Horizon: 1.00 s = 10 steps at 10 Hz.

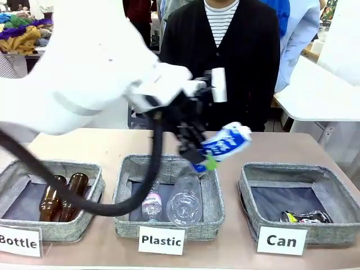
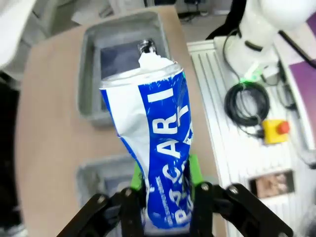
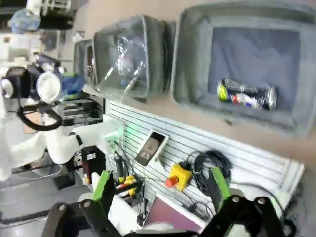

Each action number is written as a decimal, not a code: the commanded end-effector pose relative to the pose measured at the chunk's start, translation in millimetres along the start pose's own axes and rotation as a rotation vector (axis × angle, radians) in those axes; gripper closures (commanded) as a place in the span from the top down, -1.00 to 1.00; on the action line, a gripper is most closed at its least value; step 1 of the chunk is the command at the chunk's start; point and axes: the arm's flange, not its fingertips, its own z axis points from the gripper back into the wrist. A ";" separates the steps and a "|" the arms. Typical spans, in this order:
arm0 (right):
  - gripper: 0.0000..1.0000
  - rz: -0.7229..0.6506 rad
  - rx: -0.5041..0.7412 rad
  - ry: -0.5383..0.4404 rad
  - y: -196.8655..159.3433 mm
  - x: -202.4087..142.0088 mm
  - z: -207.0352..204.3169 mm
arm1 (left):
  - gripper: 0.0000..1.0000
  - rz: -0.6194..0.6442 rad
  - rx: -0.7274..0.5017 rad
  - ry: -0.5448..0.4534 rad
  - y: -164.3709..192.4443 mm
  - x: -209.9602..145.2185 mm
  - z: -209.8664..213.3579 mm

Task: Sort the can waste into the basket.
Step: Pick up the can waste from the table and place it in the right Fabric basket.

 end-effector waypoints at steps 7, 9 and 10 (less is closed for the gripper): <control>1.00 -0.102 -0.079 -0.115 -6.4 -67.0 45.7 | -0.19 -0.008 0.077 0.209 101.5 131.3 -208.9; 1.00 -0.102 -0.079 -0.115 -6.4 -67.0 45.7 | -0.19 -0.059 0.079 0.130 68.0 97.3 -188.4; 1.00 -0.102 -0.079 -0.115 -6.4 -67.0 45.7 | -0.19 -0.059 0.079 0.130 68.0 97.3 -188.4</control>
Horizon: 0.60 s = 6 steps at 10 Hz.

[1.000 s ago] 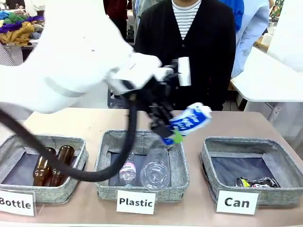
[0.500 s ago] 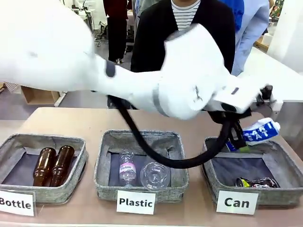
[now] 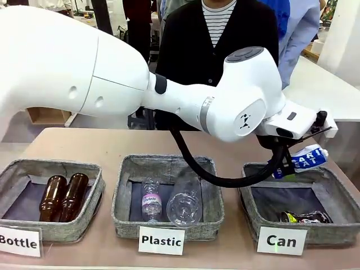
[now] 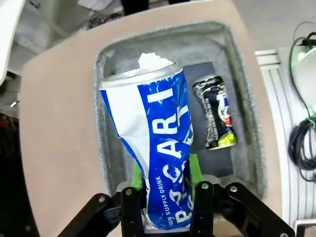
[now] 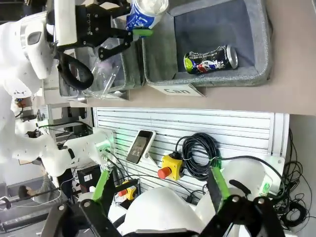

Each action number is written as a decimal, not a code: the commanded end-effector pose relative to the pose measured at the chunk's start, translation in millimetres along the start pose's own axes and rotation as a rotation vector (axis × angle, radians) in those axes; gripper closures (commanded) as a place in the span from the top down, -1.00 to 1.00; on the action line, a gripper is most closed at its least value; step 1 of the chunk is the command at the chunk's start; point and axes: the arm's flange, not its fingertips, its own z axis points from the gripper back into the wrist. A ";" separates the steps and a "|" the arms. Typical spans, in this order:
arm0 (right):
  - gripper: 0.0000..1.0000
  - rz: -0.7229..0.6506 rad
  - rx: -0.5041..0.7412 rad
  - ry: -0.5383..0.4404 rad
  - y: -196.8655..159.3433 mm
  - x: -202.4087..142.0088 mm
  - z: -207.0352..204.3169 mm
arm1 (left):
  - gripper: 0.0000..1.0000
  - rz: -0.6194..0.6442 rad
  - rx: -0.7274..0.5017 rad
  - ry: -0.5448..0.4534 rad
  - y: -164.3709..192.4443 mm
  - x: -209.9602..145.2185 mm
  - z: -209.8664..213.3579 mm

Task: Sort the can waste into the basket.
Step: Pick up the can waste from the table and place it in the right Fabric basket.

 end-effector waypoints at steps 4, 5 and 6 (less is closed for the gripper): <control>1.00 0.014 0.010 -0.013 0.3 4.5 1.5 | 0.98 -0.021 0.009 0.013 -6.9 2.7 3.3; 1.00 0.014 0.010 -0.013 0.3 4.5 1.5 | 1.00 -0.026 0.015 0.011 -9.0 2.5 4.0; 1.00 0.014 0.010 -0.013 0.3 4.5 1.5 | 1.00 -0.024 0.018 0.007 -9.0 1.6 5.3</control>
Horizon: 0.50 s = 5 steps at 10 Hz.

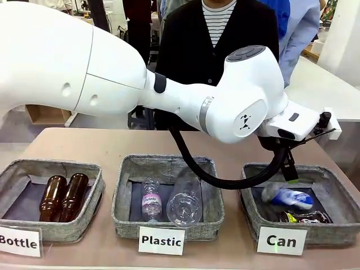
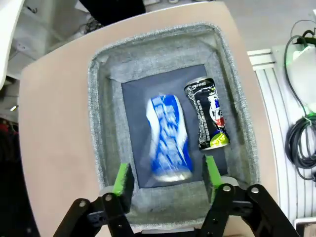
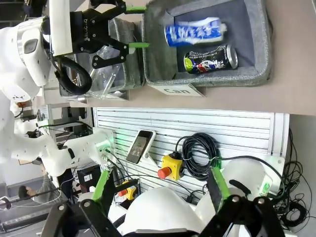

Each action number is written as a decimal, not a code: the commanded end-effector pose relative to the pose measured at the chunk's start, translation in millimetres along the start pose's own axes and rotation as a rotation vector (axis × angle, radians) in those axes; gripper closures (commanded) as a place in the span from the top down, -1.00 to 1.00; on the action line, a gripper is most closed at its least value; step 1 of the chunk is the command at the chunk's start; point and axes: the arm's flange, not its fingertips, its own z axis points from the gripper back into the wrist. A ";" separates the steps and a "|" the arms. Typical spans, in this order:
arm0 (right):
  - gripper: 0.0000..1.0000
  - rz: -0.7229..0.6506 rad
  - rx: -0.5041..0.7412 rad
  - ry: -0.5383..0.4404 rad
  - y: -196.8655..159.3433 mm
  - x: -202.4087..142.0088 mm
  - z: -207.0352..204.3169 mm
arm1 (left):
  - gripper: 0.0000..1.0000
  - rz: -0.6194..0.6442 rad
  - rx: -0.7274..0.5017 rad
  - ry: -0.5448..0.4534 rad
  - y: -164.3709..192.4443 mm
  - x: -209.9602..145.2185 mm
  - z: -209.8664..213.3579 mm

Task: Sort the can waste into the basket.
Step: Pick up the can waste from the table and place it in the right Fabric basket.

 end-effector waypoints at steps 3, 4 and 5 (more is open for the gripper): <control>1.00 0.014 0.009 -0.013 0.3 4.5 1.5 | 1.00 0.002 0.014 0.003 -1.1 -5.4 10.4; 1.00 0.000 0.000 0.000 0.0 0.0 0.0 | 1.00 0.034 -0.005 0.020 -1.1 -8.5 19.2; 1.00 -0.016 0.019 -0.083 -1.3 15.5 0.7 | 1.00 0.092 -0.016 0.023 0.5 -17.9 40.5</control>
